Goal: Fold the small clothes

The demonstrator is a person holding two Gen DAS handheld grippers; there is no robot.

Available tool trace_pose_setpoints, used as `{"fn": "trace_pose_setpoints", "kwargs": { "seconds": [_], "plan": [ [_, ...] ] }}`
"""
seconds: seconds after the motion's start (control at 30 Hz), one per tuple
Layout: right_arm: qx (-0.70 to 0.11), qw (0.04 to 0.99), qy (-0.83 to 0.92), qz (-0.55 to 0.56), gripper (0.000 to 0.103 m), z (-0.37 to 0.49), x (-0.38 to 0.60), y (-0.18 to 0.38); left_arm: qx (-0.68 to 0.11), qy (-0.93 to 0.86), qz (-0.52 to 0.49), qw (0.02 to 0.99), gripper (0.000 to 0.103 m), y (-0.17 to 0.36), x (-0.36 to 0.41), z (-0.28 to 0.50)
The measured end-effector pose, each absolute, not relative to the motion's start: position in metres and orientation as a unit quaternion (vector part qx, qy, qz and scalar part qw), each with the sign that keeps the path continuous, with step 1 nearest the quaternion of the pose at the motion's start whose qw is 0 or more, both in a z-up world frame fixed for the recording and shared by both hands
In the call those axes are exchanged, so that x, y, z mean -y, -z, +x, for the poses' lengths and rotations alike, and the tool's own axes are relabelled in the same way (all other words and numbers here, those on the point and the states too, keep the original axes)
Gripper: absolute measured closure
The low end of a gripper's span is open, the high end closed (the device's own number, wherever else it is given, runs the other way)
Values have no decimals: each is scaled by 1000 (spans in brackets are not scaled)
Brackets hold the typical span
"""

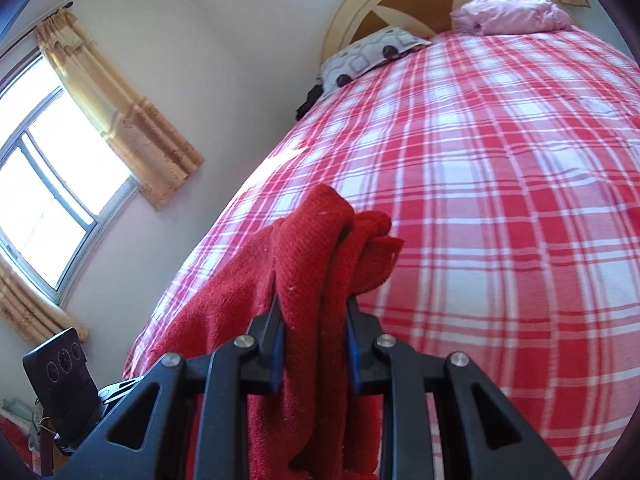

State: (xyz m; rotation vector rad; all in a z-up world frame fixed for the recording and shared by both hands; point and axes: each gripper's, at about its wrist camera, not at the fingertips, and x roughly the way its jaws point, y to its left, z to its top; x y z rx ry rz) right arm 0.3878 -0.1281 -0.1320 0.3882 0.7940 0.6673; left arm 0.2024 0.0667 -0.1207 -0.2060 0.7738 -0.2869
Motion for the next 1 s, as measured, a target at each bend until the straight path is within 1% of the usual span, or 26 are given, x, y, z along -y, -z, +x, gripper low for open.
{"fn": "trace_pose_setpoints", "kwargs": {
  "seconds": [0.13, 0.33, 0.63, 0.73, 0.9, 1.0],
  "plan": [
    [-381, 841, -339, 182, 76, 388, 93, 133, -376, 120, -106, 913, 71, 116, -98, 191],
    [-377, 829, -378, 170, 76, 383, 35, 121, -361, 83, -102, 923, 71, 97, -146, 175],
    [-370, 810, -425, 160, 76, 371, -29, 106, -356, 50, -102, 928, 71, 81, -199, 148],
    [-378, 803, -431, 160, 76, 366, -42, 113, -366, 51, -105, 923, 71, 88, -211, 144],
    [-414, 794, -419, 154, 76, 366, -58, 147, -407, 60, -147, 899, 71, 127, -234, 147],
    [-432, 788, -410, 156, 76, 364, -60, 166, -420, 66, -160, 891, 71, 139, -237, 143]
  ]
}}
